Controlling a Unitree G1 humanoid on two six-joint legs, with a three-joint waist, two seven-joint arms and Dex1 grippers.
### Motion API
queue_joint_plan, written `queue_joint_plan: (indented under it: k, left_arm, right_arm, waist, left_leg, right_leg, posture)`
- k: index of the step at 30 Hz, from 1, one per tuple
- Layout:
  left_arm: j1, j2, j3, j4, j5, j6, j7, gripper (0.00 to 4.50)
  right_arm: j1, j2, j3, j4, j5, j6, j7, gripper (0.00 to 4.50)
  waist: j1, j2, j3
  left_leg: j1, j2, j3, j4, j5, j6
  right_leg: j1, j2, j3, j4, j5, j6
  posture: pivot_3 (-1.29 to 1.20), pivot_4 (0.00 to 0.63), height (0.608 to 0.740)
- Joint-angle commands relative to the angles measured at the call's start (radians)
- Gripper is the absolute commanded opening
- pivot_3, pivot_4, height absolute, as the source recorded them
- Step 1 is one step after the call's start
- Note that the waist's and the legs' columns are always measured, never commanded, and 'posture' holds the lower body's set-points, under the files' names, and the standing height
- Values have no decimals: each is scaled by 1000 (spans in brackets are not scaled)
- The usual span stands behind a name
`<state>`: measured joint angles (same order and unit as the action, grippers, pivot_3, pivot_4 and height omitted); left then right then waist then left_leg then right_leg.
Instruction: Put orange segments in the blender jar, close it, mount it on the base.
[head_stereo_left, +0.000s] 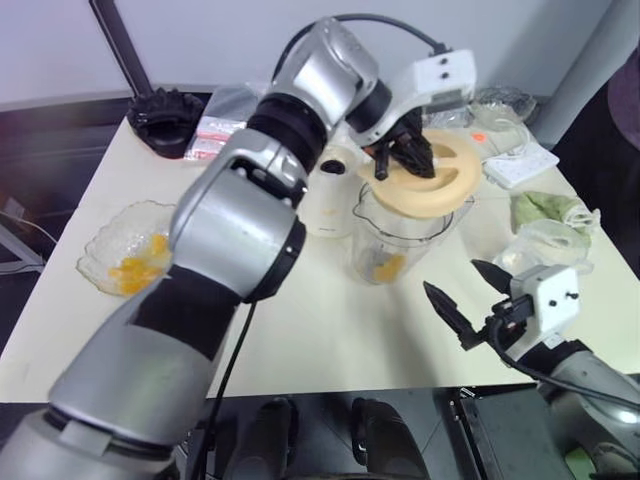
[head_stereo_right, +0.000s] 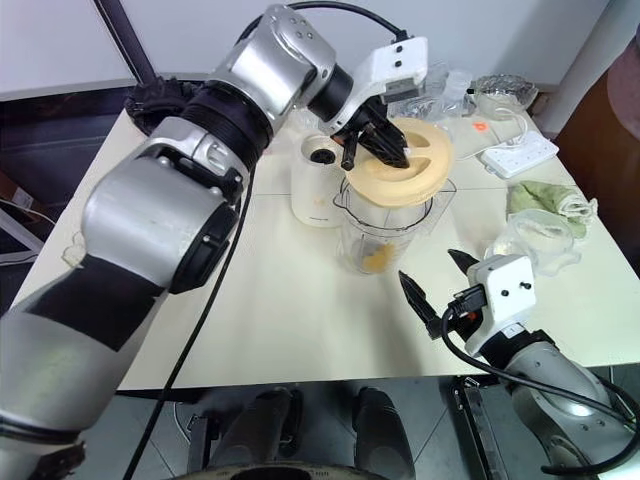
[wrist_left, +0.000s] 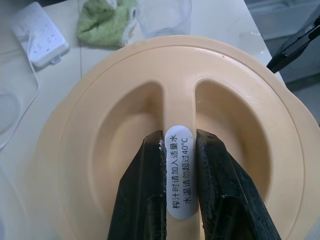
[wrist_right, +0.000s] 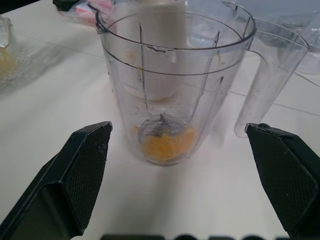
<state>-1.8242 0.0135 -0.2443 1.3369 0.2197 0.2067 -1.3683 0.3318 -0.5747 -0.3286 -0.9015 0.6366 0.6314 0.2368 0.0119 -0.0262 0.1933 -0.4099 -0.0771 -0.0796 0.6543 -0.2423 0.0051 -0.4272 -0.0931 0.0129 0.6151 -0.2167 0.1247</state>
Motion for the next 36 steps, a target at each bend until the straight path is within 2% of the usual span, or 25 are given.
queue_joint_plan:
  k: [1,11,21,27,36]
  left_arm:
    - [-8,-17,-10,-8,24,-21,28,243]
    - [71,-42,-27,-10,57,-24,21,243]
    - [117,-55,-60,-6,91,-23,-12,243]
    - [136,-54,-56,-8,87,-16,-22,243]
    - [155,-50,-63,-9,97,-21,-7,243]
  right_arm:
    - [4,11,-23,-39,-15,-25,-1,4500]
    - [21,26,-77,-55,-9,-18,-3,4500]
    - [10,46,-60,-7,-58,-47,9,4500]
    - [-108,84,13,270,-196,-195,44,4500]
    - [-393,116,114,730,-329,-402,120,4500]
  waist:
    - [1,0,0]
    - [1,0,0]
    - [1,1,-1]
    - [0,2,-1]
    - [-2,6,-3]
  left_leg:
    - [0,0,0,0,0,0]
    - [0,0,0,0,0,0]
    - [1,0,0,4,0,0]
    - [2,0,0,9,0,0]
    - [4,1,0,9,0,0]
  right_leg:
    - [0,0,0,0,0,0]
    - [0,0,0,1,1,-2]
    - [2,0,0,2,1,-1]
    - [6,0,0,1,2,1]
    - [8,2,0,2,2,1]
  posture:
    - [0,150,740]
    - [0,150,740]
    - [0,150,740]
    - [0,150,740]
    - [0,150,740]
